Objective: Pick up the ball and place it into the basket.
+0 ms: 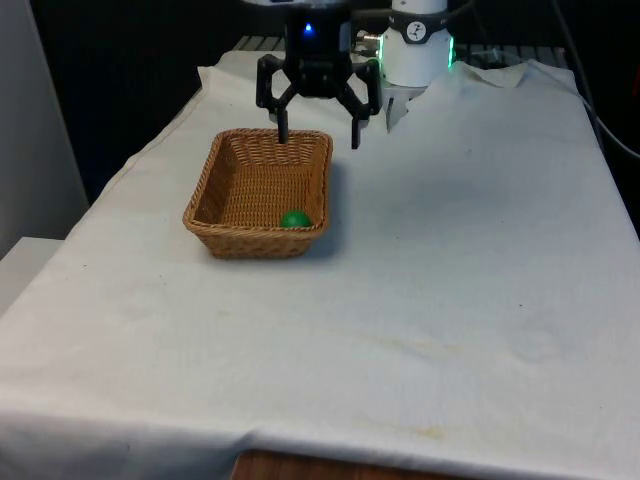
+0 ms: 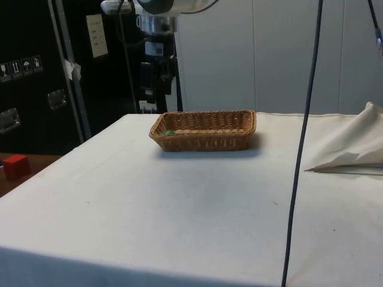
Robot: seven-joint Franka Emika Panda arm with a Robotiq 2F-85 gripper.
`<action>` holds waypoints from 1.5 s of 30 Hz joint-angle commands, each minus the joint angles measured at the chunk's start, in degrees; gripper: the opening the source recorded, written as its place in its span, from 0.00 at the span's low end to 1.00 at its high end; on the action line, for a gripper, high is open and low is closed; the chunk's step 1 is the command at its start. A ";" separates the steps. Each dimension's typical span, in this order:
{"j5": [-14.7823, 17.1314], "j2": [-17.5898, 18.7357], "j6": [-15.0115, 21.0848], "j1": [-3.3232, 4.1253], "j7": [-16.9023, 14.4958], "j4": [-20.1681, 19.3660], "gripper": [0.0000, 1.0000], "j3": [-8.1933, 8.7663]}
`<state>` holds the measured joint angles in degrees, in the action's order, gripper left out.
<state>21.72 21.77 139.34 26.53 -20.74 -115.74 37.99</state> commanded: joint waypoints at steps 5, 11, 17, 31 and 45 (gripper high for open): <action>-3.67 -1.95 -1.26 1.09 3.09 -0.06 1.00 -0.74; -5.44 -3.27 -1.49 1.32 4.64 -0.17 1.00 -2.29; -6.25 -4.13 -1.38 1.60 5.50 -0.40 1.00 -3.95; -8.31 -6.47 -1.09 2.01 7.56 -2.01 1.00 -7.33; -10.94 -11.80 -1.20 1.72 9.63 -6.88 1.00 -9.57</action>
<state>11.86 10.83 137.97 27.96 -12.03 -121.70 28.19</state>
